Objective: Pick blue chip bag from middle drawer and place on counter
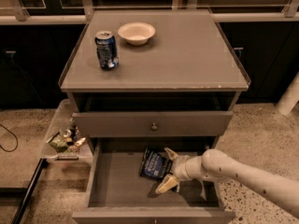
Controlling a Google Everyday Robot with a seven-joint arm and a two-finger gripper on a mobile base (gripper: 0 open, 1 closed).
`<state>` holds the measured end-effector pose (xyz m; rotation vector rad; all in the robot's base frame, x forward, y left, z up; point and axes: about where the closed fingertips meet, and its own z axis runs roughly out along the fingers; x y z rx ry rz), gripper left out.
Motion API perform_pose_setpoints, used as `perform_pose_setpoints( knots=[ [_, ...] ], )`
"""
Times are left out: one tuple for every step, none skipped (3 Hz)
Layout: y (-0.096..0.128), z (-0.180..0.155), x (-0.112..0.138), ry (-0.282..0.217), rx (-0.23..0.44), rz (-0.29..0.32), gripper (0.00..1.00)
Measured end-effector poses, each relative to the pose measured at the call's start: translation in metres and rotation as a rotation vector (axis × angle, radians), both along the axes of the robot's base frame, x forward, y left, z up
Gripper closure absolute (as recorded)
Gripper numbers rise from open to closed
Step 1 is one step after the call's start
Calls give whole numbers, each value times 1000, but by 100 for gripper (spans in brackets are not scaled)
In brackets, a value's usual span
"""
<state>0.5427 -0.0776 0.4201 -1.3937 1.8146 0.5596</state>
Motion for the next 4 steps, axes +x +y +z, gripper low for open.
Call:
perform_pose_setpoints(
  knots=[
    [1,-18,10,-55,-71,-8,0],
    [-5,-36,18,-74,-144,-33,0],
    [-6,-36,20,-81,-148,-41,7],
    [-6,-37,20,-81,-148,-41,26]
  ],
)
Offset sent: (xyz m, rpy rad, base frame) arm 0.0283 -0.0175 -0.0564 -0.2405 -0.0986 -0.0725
